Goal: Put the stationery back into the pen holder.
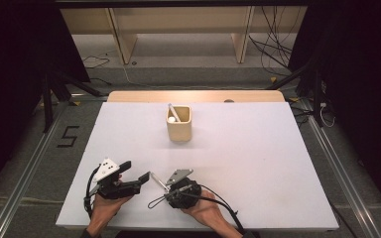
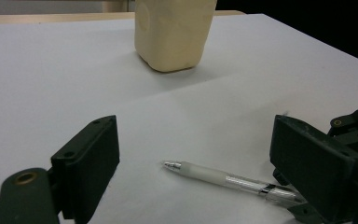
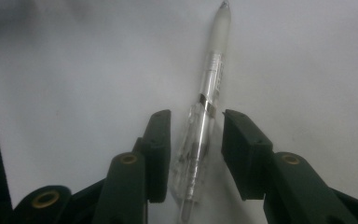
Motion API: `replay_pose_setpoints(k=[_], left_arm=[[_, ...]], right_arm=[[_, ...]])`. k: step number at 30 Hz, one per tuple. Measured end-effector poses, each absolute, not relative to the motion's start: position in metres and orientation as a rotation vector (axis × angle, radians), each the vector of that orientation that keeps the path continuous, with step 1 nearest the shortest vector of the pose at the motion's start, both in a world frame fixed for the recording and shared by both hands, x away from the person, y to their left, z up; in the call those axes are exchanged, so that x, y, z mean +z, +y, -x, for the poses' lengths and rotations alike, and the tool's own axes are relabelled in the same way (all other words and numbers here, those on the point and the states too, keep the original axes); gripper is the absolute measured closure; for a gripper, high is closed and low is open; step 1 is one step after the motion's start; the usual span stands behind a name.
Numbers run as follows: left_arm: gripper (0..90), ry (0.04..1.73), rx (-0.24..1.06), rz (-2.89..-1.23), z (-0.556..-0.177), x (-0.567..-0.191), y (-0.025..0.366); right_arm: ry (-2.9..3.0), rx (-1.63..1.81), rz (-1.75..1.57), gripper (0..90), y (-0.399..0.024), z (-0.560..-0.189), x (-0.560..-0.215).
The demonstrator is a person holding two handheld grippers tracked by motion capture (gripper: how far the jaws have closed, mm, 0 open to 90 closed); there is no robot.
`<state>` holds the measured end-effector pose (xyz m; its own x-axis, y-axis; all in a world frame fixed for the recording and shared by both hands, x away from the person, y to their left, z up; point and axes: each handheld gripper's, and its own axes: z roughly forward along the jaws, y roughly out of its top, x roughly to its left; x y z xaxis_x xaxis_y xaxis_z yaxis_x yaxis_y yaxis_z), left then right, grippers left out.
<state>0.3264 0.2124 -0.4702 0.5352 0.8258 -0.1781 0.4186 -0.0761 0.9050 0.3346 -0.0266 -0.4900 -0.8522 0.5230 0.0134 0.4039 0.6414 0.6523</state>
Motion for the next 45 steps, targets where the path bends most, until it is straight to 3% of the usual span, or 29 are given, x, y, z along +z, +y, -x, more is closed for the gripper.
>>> replay_pose_setpoints(k=[16, 45], left_arm=[[15.8, 1.053, 0.473, -1.698, -0.3263, -0.4701, 0.2118], [15.8, 1.057, 0.473, -1.699, -0.3268, -0.4701, 0.2118]], right_arm=[[2.667, 0.979, -0.736, 75.7, -0.0265, -0.3344, -0.49], [2.672, 1.012, -0.752, 77.0, -0.0311, -0.3381, -0.489]])
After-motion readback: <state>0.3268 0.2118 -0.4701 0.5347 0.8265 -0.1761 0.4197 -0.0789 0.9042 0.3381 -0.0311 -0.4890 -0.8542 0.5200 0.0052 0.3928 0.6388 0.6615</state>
